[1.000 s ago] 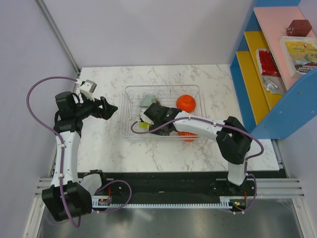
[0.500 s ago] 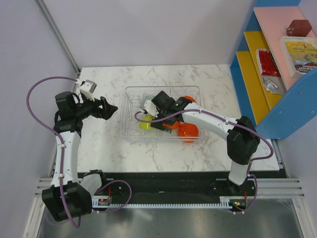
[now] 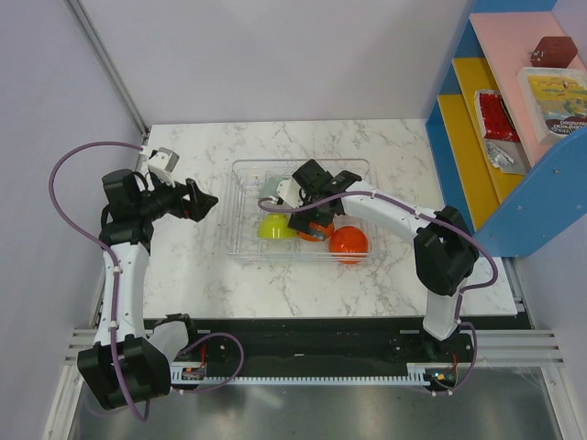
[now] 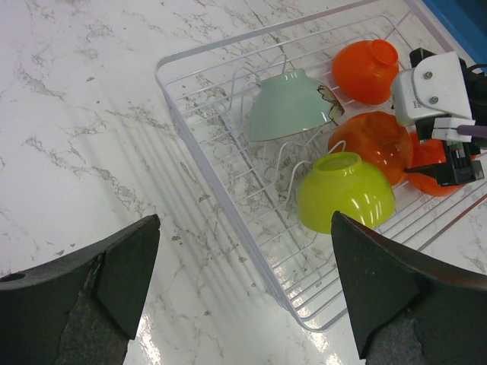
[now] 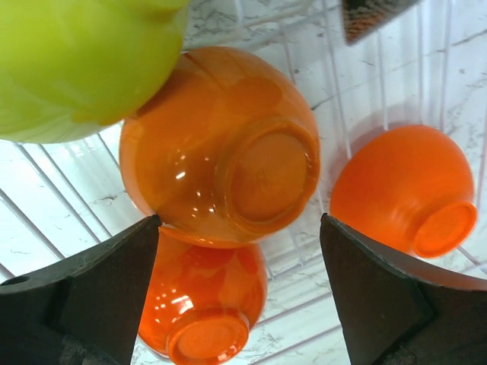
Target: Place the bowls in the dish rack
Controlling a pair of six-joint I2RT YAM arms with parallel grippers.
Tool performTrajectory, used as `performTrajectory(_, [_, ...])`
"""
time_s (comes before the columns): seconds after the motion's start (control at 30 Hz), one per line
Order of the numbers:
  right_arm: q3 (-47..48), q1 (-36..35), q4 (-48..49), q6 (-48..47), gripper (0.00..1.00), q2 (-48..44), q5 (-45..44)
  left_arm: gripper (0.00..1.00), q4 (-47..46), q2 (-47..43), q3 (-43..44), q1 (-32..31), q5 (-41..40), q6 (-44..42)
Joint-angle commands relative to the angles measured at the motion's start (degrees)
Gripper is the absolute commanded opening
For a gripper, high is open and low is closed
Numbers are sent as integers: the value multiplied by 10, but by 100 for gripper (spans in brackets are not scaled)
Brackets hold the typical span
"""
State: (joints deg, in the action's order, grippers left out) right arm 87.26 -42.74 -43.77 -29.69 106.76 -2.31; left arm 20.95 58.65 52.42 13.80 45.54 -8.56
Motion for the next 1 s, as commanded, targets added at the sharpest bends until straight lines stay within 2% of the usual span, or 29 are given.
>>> performTrajectory(0.0, [-9,1,12,-14,93,27,15,100,-11,-12,1,5,3,4])
performTrajectory(0.3, [-16,4,26,-12,89,43,18,100,-11,-11,1,5,3,3])
performTrajectory(0.6, [-1,16,8,-18,91,47,71,100,-10,-12,0,5,0,3])
performTrajectory(0.8, [-26,-6,9,-45,92,-37,37,100,-11,-7,2,5,2,3])
performTrajectory(0.97, [-45,-28,-5,-75,95,-70,39,100,-11,-8,1,5,1,4])
